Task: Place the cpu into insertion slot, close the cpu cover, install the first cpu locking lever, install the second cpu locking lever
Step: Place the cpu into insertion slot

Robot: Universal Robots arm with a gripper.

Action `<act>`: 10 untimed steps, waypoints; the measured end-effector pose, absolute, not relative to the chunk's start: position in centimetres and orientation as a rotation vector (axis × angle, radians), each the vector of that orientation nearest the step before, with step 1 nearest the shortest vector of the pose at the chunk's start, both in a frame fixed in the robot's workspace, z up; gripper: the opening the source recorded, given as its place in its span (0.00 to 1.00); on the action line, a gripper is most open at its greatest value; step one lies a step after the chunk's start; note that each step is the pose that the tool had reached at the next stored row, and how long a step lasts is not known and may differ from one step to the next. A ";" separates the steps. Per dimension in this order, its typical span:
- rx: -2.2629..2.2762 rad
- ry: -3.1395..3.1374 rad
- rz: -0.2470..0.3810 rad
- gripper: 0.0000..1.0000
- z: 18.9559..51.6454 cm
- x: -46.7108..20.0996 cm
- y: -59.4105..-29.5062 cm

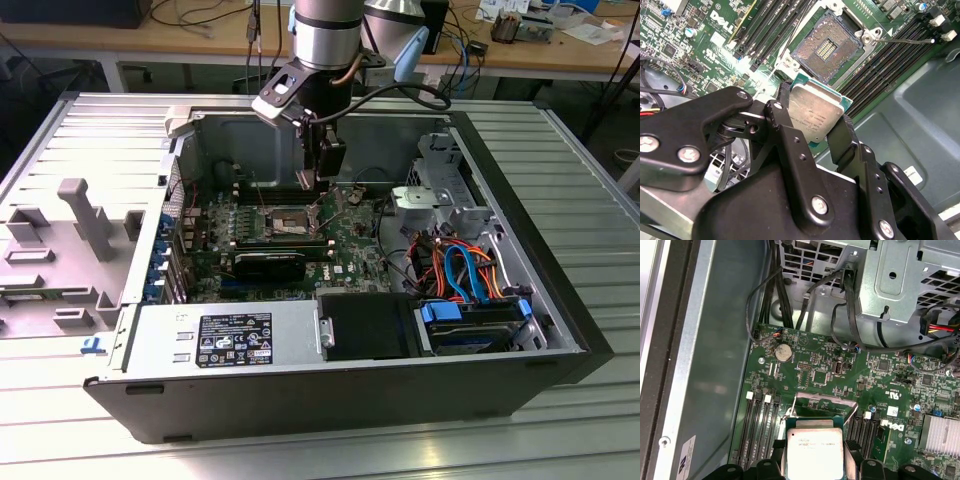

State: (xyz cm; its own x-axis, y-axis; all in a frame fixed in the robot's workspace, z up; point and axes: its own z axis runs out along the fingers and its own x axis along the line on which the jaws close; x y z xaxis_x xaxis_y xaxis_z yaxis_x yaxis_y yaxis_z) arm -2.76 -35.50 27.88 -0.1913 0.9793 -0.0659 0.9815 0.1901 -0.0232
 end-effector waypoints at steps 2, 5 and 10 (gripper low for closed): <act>1.976 2.394 -0.093 0.54 27.9 -2.8 -35.5; 1.978 2.393 -0.093 0.54 27.9 -2.8 -35.5; 1.981 2.390 -0.093 0.54 27.9 -2.8 -35.5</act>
